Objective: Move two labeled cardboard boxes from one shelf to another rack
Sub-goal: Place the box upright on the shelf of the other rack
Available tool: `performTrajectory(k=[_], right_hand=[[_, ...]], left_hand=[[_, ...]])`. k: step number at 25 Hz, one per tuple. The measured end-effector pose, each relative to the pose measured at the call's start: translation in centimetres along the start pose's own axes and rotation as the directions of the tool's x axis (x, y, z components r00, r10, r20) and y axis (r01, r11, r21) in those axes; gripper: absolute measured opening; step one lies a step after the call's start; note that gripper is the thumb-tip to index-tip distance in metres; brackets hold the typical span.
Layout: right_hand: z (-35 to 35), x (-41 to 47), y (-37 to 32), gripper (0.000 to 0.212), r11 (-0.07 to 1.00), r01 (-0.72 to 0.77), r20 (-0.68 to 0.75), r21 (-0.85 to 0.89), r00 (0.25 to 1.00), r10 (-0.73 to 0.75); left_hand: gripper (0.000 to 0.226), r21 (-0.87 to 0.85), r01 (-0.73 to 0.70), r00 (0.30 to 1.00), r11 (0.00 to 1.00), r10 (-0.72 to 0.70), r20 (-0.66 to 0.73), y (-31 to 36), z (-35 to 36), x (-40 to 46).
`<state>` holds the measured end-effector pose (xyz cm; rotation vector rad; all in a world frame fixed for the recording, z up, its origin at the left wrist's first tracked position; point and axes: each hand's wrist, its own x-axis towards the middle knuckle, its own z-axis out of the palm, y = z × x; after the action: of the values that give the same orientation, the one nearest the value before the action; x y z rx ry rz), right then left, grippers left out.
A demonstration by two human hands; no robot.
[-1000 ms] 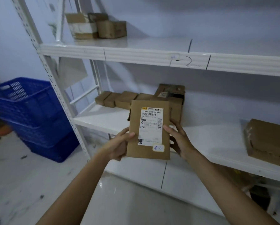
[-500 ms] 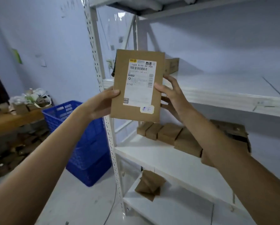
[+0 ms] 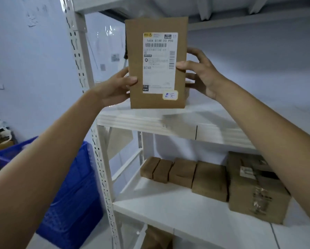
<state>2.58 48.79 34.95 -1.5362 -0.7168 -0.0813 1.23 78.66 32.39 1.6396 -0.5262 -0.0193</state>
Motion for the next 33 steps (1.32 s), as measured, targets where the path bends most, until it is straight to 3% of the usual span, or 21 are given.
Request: performTrajectory(k=[7, 13, 19, 27, 30, 33], right_hand=[[-0.9, 0.7, 3.2, 0.069, 0.999, -0.032, -0.15, -0.017, 0.988, 0.029], [-0.3, 0.3, 5.1, 0.071, 0.998, -0.05, -0.202, -0.03, 0.978, 0.042], [-0.1, 0.2, 5.4, 0.07, 0.999, -0.039, -0.197, -0.035, 0.98, 0.031], [-0.3, 0.0, 5.3, 0.07, 0.998, -0.055, -0.201, -0.014, 0.978, 0.051], [0.1, -0.2, 5.2, 0.078, 0.994, -0.094, -0.214, -0.048, 0.973, 0.081], [0.0, -1.4, 3.8, 0.078, 0.991, -0.075, -0.289, -0.115, 0.956, 0.039]], left_hand=[[0.121, -0.091, -0.011, 0.972, 0.996, 0.032, 0.234, -3.8, -1.2, 5.9], [0.124, -0.144, -0.037, 0.956, 0.989, 0.078, 0.284, -6.5, -1.8, 7.1], [0.129, -0.137, -0.056, 0.95, 0.989, 0.095, 0.298, -7.1, -2.1, 7.2], [0.115, -0.15, -0.085, 0.94, 0.985, 0.129, 0.317, -7.2, -1.4, 7.2], [0.123, -0.098, -0.106, 0.942, 0.99, 0.132, 0.31, -7.2, -1.6, 6.8], [0.133, -0.126, -0.128, 0.963, 0.984, 0.153, 0.22, -6.4, -2.7, 5.8]])
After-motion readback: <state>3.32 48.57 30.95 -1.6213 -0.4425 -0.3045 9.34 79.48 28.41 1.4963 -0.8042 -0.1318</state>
